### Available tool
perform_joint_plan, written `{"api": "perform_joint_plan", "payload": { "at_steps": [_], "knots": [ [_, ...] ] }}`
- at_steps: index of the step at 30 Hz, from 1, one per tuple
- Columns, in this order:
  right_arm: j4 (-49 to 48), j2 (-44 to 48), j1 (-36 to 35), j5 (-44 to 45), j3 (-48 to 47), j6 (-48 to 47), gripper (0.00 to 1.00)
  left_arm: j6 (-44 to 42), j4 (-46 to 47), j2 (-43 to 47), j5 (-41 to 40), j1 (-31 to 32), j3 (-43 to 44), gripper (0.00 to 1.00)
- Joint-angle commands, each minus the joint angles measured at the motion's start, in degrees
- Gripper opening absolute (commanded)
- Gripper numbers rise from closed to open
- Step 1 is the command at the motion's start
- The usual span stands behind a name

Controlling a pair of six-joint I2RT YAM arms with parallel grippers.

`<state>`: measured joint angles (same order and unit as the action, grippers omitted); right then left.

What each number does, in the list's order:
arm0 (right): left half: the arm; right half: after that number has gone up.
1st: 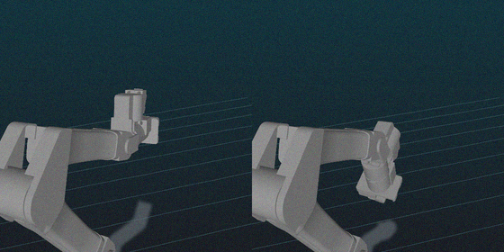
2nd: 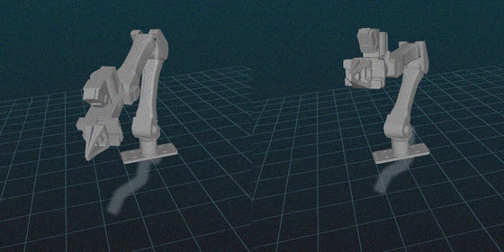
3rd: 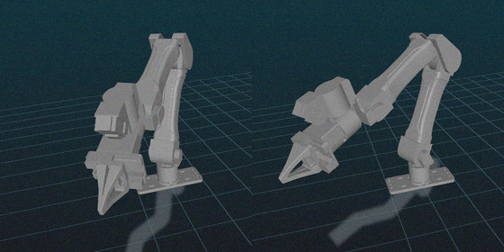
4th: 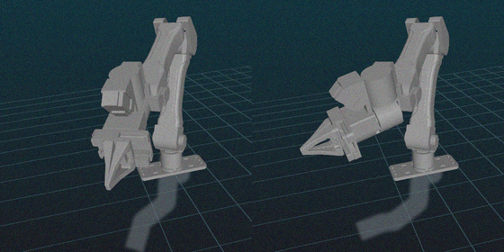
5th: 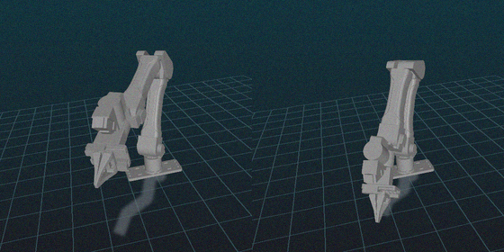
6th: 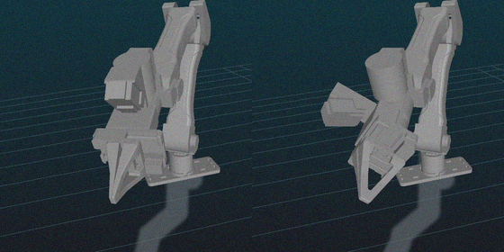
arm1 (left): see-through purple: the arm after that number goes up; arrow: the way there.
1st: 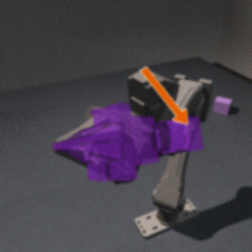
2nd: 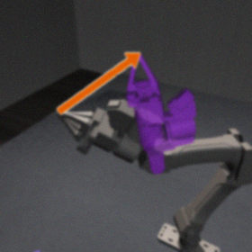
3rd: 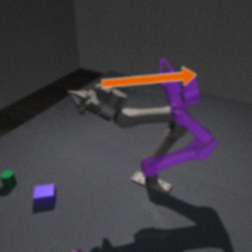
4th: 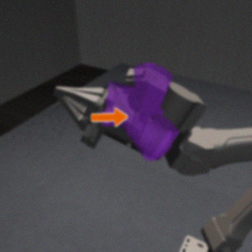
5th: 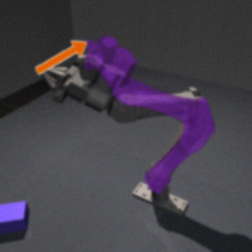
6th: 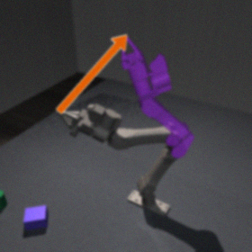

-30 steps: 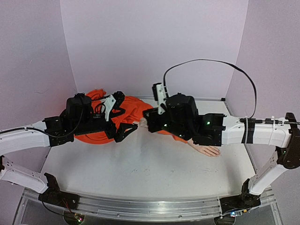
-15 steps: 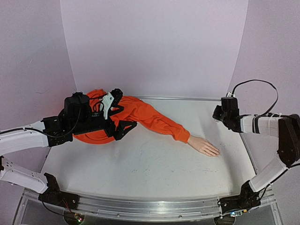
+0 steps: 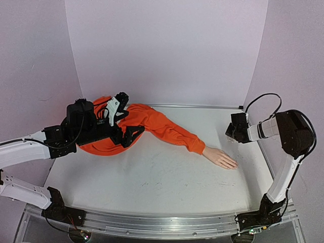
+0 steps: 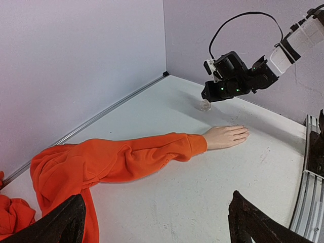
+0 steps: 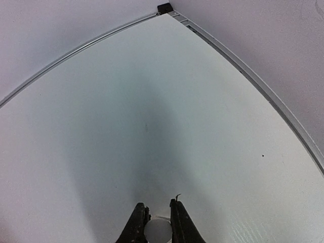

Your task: Paint the nails

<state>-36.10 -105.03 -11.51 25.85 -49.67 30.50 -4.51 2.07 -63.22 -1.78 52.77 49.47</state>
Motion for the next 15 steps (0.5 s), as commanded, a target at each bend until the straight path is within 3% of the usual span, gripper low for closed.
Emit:
{"api": "perform_joint_plan", "payload": {
  "at_steps": [1, 6, 8, 11, 15],
  "knots": [
    [0.0, 1.1, 0.1, 1.2, -1.4, 0.6, 0.27, -0.1, 2.9, 2.0, -1.3, -0.1, 1.9, 0.99],
    [2.2, 3.3, 0.1, -1.5, -1.9, -1.7, 0.49, 0.2, 2.8, 1.8, -2.6, -0.2, 2.0, 1.0],
    [5.7, 5.9, 0.1, -1.9, -2.9, -2.0, 0.64, 0.1, 2.8, 1.9, -3.2, -0.7, 1.9, 0.99],
    [8.7, 13.4, 0.1, -5.2, -2.0, -4.1, 0.81, 0.8, 2.5, 2.7, -3.9, -3.3, 2.6, 1.0],
    [11.5, 28.1, 0.1, -14.7, 1.1, -10.7, 0.98, 4.9, -1.2, 4.2, -5.8, -12.0, 5.1, 1.0]
  ]
}}
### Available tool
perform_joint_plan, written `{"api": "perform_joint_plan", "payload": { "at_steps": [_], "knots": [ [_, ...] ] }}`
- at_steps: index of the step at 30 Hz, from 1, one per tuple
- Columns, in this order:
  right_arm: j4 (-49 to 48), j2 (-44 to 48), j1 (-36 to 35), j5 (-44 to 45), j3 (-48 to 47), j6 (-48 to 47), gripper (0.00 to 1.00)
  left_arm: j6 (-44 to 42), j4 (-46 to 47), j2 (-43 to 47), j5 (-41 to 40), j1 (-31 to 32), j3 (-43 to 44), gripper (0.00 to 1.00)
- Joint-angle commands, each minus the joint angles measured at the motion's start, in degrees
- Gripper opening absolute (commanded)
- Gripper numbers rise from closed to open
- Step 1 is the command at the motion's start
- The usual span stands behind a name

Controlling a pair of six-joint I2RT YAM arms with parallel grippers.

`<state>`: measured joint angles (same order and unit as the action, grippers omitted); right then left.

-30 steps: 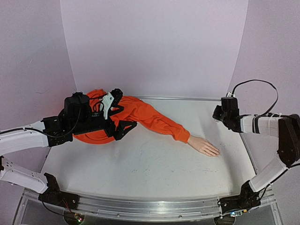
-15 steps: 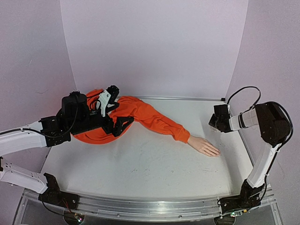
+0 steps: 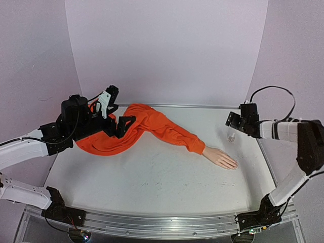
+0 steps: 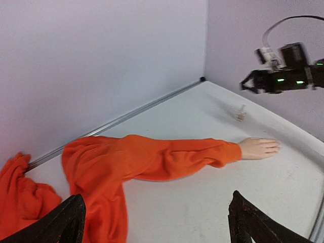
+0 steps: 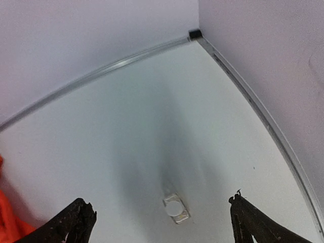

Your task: Paint the nails

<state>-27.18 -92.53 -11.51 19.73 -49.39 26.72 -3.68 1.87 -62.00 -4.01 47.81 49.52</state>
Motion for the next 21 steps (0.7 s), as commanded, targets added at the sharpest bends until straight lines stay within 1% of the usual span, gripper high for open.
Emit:
{"api": "perform_joint_plan", "payload": {
  "at_steps": [1, 3, 6, 9, 12, 14, 17, 19, 21],
  "knots": [
    [3.3, 19.3, 0.1, -11.4, 1.6, -9.0, 0.98, 6.1, -3.0, 3.3, -4.4, -9.6, 6.0, 1.0],
    [5.2, 27.0, 0.1, -15.9, 2.5, -11.7, 0.98, 8.7, -6.8, 4.3, -5.6, -14.9, 8.2, 0.99],
    [9.7, 37.5, 0.1, -20.6, 2.0, -14.4, 0.98, 9.6, -11.5, 7.3, -7.8, -20.5, 11.7, 0.99],
    [16.2, 43.1, 0.1, -20.3, -1.7, -14.8, 0.98, 9.6, -15.7, 11.3, -9.0, -24.6, 12.7, 0.99],
    [20.1, 46.2, 0.1, -19.7, -5.0, -14.4, 0.98, 7.2, -16.6, 14.0, -9.8, -25.2, 12.0, 0.99],
    [20.8, 48.0, 0.1, -19.7, -6.3, -14.2, 0.98, 6.7, -17.9, 14.7, -10.7, -25.2, 12.2, 0.99],
    [21.7, 50.1, 0.1, -17.2, -7.6, -14.2, 0.98, 6.9, -18.5, 15.7, -10.3, -25.2, 11.8, 1.0],
    [19.6, 52.6, 0.1, -19.1, -5.7, -15.2, 0.98, 7.2, -18.8, 16.3, -9.8, -25.2, 11.5, 0.99],
    [19.9, 53.1, 0.1, -19.2, -6.1, -14.3, 0.98, 7.2, -19.0, 16.8, -9.6, -25.2, 11.5, 1.0]
  ]
}}
